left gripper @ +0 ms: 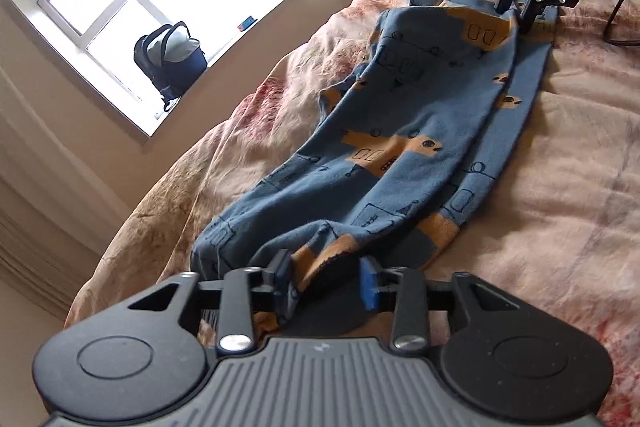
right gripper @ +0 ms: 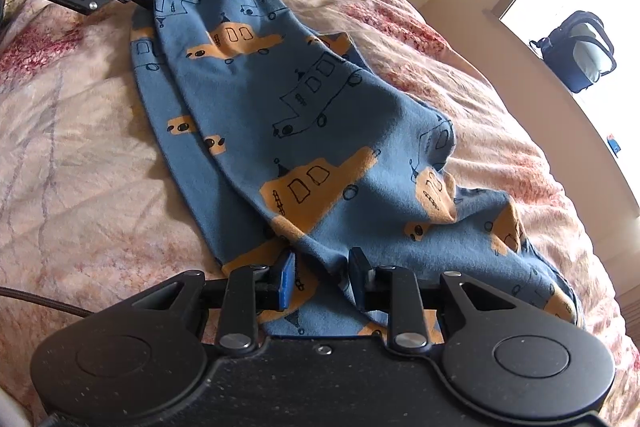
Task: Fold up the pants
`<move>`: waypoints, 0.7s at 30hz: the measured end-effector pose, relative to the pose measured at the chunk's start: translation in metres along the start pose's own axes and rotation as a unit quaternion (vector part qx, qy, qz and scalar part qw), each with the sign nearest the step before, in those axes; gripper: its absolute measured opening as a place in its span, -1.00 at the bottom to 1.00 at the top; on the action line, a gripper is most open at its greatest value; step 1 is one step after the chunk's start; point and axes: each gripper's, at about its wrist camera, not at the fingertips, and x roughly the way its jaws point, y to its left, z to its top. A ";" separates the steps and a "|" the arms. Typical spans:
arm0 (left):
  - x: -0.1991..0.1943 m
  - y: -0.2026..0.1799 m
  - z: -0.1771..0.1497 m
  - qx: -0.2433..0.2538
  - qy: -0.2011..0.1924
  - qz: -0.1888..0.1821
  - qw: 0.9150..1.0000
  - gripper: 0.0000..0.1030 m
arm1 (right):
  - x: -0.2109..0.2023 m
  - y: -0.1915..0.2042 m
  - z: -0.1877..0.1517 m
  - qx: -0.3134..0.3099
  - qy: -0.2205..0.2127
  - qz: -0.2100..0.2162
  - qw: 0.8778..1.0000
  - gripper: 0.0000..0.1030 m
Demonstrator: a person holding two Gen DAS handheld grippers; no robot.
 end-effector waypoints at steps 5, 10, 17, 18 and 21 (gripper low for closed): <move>0.002 0.008 0.003 -0.014 0.000 -0.014 1.000 -0.94 | 0.006 0.003 0.002 -0.012 0.002 0.010 1.000 -0.92; -0.008 0.010 0.000 0.002 -0.010 -0.025 1.000 -0.98 | -0.006 0.001 0.001 -0.020 -0.002 0.016 1.000 -0.99; -0.010 0.006 -0.010 0.013 -0.003 -0.051 0.999 -0.99 | -0.025 0.006 -0.004 -0.049 0.007 0.037 0.998 -1.00; -0.010 0.004 -0.011 0.017 -0.003 -0.052 0.998 -0.99 | -0.026 0.009 -0.005 -0.056 0.009 0.038 0.998 -1.00; -0.008 0.000 -0.014 0.023 0.003 -0.058 0.998 -0.99 | -0.019 0.013 -0.007 -0.064 0.021 0.033 0.997 -1.00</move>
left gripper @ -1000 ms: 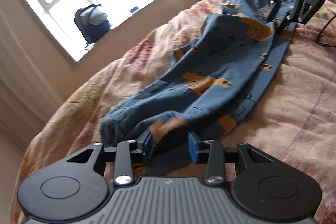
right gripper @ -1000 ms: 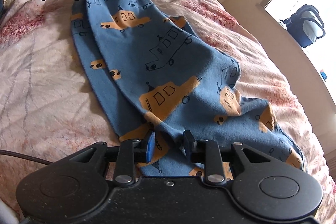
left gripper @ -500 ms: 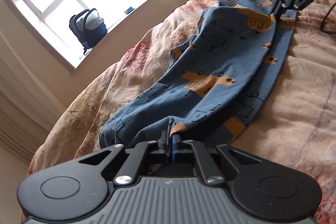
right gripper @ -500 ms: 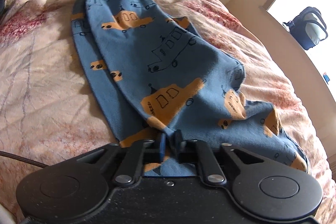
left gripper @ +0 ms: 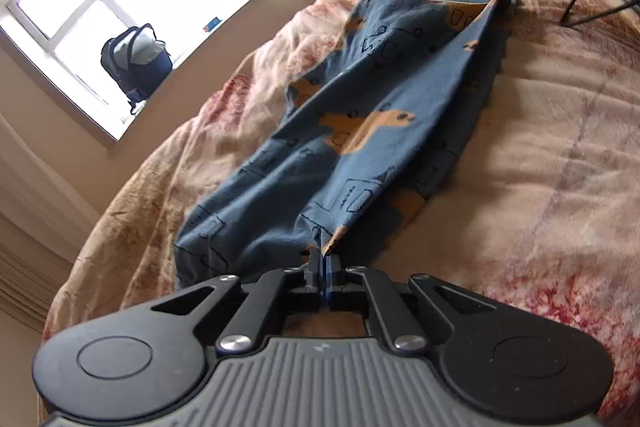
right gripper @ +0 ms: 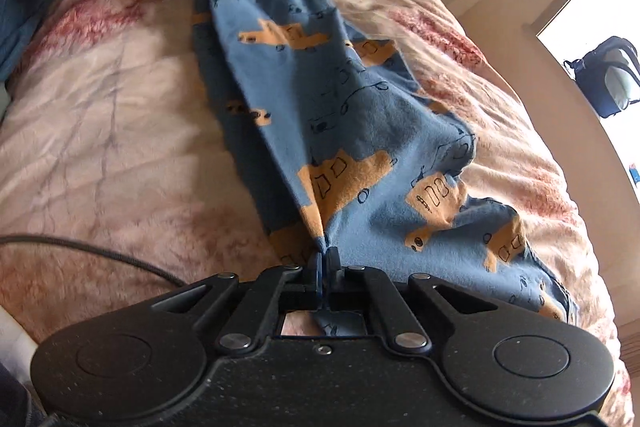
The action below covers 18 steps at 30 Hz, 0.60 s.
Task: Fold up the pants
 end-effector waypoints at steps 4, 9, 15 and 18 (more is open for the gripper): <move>-0.001 -0.001 -0.002 0.007 0.002 -0.006 1.000 -0.99 | 0.000 0.004 -0.002 -0.002 0.000 0.011 1.000 -1.00; -0.004 0.005 0.000 -0.012 0.001 -0.015 1.000 -0.99 | -0.012 -0.002 -0.007 0.015 -0.008 0.014 1.000 -1.00; 0.009 -0.003 0.000 -0.001 0.028 -0.038 0.999 -0.98 | 0.001 0.002 -0.010 0.017 0.004 0.023 1.000 -0.98; 0.005 0.000 0.006 -0.015 0.033 -0.041 0.999 -0.71 | -0.001 -0.005 -0.013 0.046 0.002 0.016 0.999 -0.72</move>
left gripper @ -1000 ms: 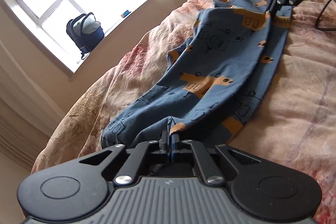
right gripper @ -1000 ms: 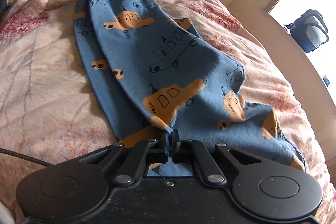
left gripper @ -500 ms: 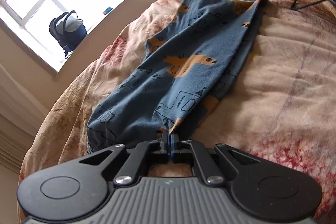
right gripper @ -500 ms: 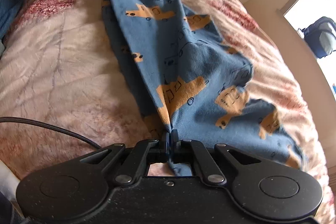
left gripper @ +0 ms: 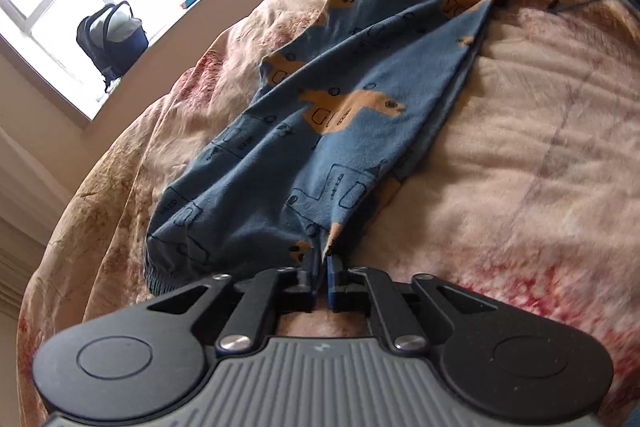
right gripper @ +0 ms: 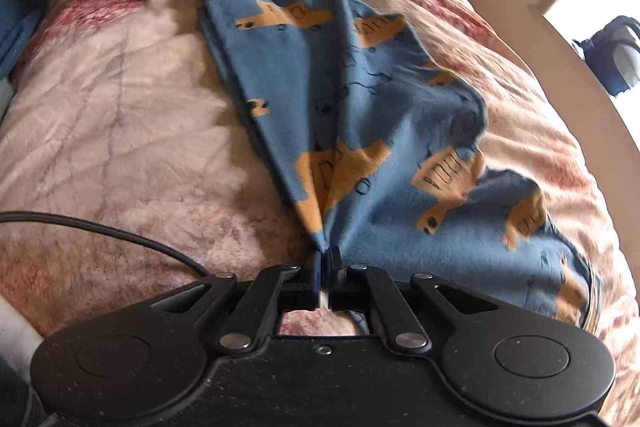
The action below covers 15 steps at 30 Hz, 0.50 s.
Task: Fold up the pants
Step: 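Open both tools and release the folded pants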
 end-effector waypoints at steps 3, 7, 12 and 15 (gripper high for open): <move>-0.012 0.006 0.014 -0.064 -0.021 -0.017 0.998 0.46 | -0.022 -0.020 -0.013 0.068 -0.027 -0.014 0.997 0.02; -0.016 -0.002 0.052 -0.146 -0.079 -0.034 0.986 0.96 | -0.056 -0.051 -0.051 0.209 -0.078 -0.047 0.974 0.82; 0.009 -0.045 0.125 -0.168 -0.145 -0.068 0.973 1.00 | -0.069 -0.090 -0.119 0.396 -0.114 -0.060 0.909 0.99; 0.029 -0.079 0.170 -0.155 -0.165 -0.085 0.970 1.00 | -0.066 -0.112 -0.153 0.461 -0.127 -0.054 0.877 0.99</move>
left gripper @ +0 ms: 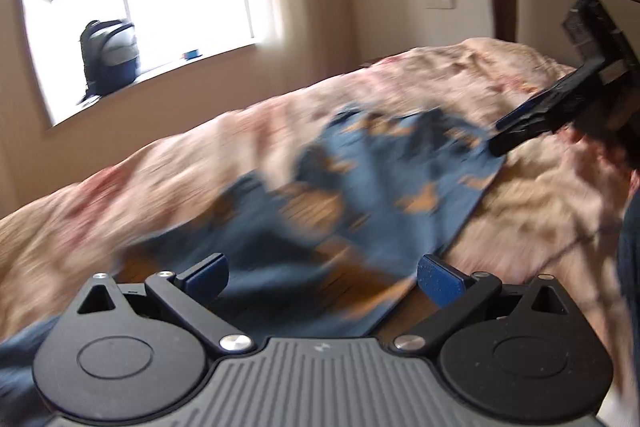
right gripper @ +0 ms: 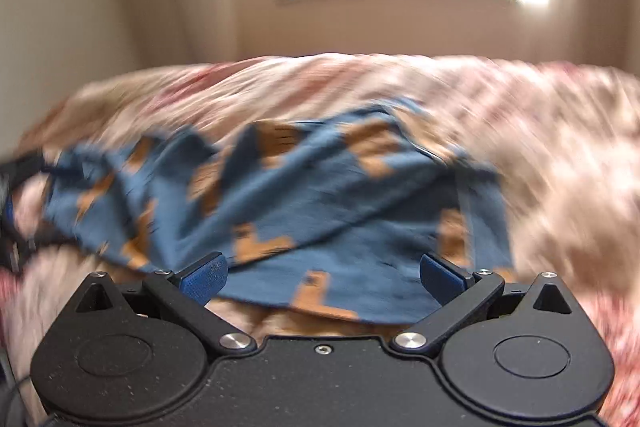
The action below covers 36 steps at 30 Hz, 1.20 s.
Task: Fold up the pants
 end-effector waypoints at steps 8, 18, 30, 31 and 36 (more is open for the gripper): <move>0.070 -0.073 0.021 0.106 0.053 -0.015 0.993 0.61 | 0.040 -0.065 0.029 0.105 -0.045 0.027 0.993 0.68; 0.072 -0.063 0.019 0.077 0.087 -0.032 0.993 0.12 | 0.068 -0.090 0.051 0.149 -0.057 0.024 0.987 -0.33; 0.057 -0.075 0.032 0.089 0.085 -0.029 0.992 -0.78 | 0.029 -0.076 0.058 0.097 -0.115 0.013 0.988 -0.89; 0.055 -0.074 0.032 0.088 0.085 -0.030 0.992 -0.78 | 0.023 -0.074 0.059 0.093 -0.121 0.013 0.988 -0.89; 0.051 -0.071 0.028 0.057 0.085 -0.040 0.994 -0.02 | 0.008 -0.070 0.057 0.078 -0.121 0.011 0.989 -0.89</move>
